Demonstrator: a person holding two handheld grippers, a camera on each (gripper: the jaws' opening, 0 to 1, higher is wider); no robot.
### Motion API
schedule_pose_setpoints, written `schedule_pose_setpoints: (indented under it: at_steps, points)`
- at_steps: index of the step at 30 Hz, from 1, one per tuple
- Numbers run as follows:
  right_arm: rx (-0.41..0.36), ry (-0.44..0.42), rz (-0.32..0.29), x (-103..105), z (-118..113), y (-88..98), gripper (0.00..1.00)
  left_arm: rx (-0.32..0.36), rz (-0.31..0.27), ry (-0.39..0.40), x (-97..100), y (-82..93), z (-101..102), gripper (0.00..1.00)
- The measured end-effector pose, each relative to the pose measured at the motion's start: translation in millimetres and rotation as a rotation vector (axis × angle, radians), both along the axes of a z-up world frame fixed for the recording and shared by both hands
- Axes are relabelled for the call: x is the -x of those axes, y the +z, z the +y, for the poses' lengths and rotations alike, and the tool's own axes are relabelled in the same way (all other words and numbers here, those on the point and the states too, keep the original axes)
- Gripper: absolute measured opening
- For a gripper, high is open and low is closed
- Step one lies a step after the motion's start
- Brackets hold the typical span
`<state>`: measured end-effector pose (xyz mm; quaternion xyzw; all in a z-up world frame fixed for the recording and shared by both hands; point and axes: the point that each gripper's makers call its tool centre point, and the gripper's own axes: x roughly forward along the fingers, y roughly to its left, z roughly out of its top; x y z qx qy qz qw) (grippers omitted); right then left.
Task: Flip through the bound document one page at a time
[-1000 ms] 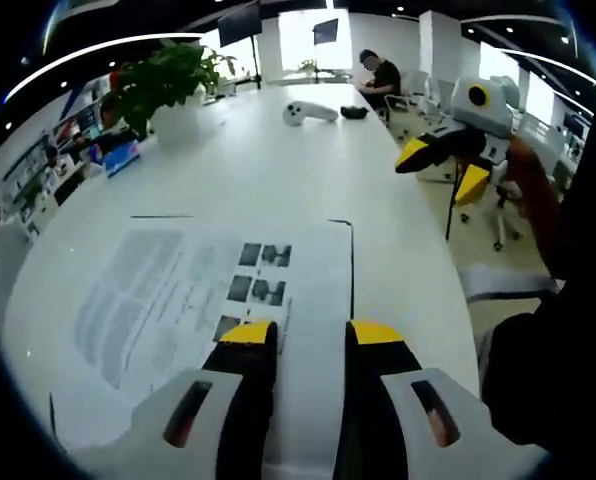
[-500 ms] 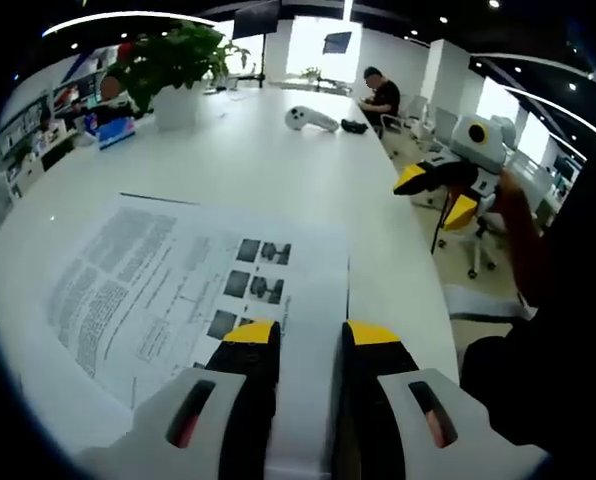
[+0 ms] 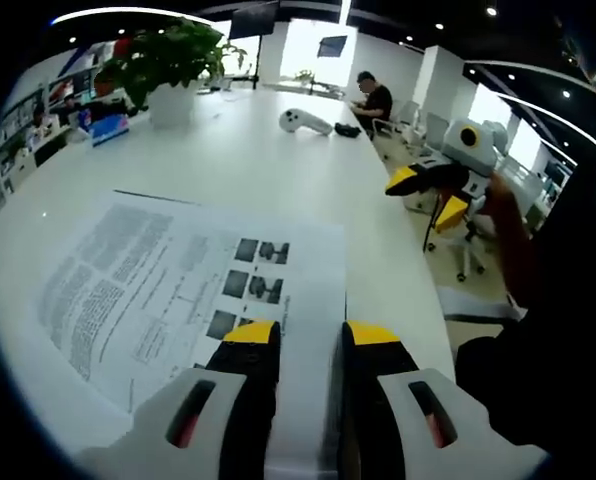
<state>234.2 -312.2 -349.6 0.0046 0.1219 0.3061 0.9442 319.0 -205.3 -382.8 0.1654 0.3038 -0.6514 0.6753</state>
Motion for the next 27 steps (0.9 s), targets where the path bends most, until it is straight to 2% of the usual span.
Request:
schedule_pose_setpoints:
  at_steps: [27]
  points:
    - [-0.018,-0.026,0.036,-0.8,-4.8,-6.0,0.37,0.09,0.128,-0.042,-5.8,1.7,1.2,0.27]
